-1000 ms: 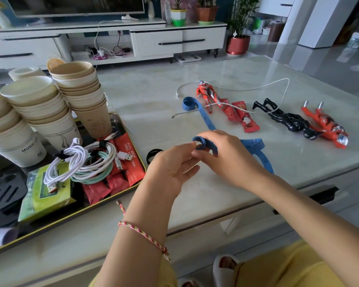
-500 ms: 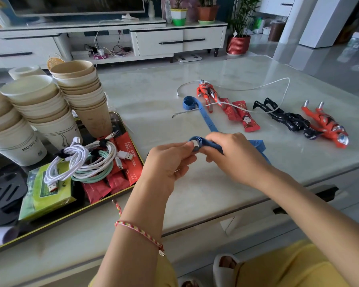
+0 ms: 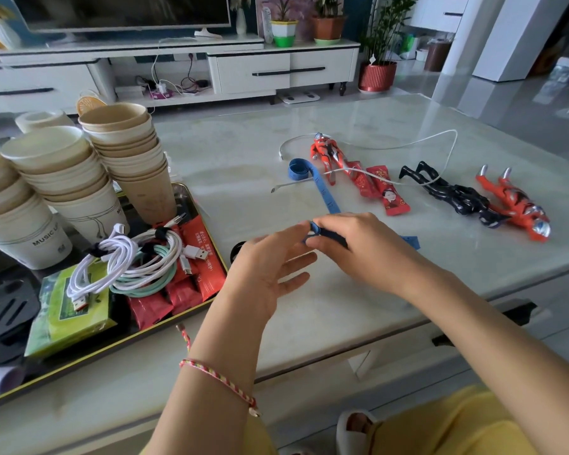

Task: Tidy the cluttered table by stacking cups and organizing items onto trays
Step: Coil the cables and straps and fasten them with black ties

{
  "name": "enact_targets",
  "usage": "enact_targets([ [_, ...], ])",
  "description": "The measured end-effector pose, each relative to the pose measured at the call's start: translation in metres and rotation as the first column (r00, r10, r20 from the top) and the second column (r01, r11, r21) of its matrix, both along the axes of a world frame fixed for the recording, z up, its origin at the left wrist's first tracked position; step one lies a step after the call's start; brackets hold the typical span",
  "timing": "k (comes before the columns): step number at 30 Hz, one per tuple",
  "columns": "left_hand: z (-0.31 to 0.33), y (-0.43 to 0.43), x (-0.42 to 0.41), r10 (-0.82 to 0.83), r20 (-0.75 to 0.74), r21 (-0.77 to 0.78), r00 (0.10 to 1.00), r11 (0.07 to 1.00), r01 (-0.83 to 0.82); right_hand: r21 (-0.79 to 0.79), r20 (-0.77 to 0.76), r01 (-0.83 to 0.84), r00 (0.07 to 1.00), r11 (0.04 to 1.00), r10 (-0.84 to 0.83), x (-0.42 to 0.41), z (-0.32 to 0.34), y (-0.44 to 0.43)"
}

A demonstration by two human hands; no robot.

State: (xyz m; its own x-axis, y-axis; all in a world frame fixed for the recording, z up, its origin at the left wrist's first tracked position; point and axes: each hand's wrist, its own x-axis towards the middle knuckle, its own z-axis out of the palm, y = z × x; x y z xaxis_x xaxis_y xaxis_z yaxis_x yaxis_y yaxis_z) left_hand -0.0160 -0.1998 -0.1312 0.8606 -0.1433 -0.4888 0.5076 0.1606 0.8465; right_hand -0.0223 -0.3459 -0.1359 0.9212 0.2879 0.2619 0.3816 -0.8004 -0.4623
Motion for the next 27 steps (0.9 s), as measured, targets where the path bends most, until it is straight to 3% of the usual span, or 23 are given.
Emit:
enact_targets([
  [4,-0.002,0.003,-0.001,0.005,0.143,0.206,0.99,0.978,-0.035,-0.077,-0.016,-0.082,0.997,0.994,0.081,-0.001,-0.001,-0.003],
  [7,-0.002,0.009,0.0,-0.078,0.132,0.258,0.988,0.965,0.041,-0.146,-0.013,-0.08,0.997,0.986,0.079,-0.002,-0.001,-0.005],
  [12,-0.004,0.011,0.003,-0.107,0.071,0.197,0.992,0.976,0.092,-0.029,-0.073,-0.141,0.988,0.99,0.139,-0.004,0.002,-0.006],
  [17,-0.005,0.004,0.005,0.038,0.007,0.018,0.999,0.999,-0.038,0.029,0.031,0.019,0.999,0.999,-0.02,-0.005,-0.001,0.0],
  [21,-0.006,-0.002,0.001,0.095,-0.037,-0.097,0.995,0.99,-0.098,-0.006,0.066,0.043,0.997,0.999,-0.043,-0.01,-0.002,0.009],
  [27,-0.003,0.004,0.0,-0.045,0.001,-0.066,0.999,0.997,0.045,-0.051,0.072,0.057,0.996,0.997,-0.053,-0.006,0.001,0.006],
])
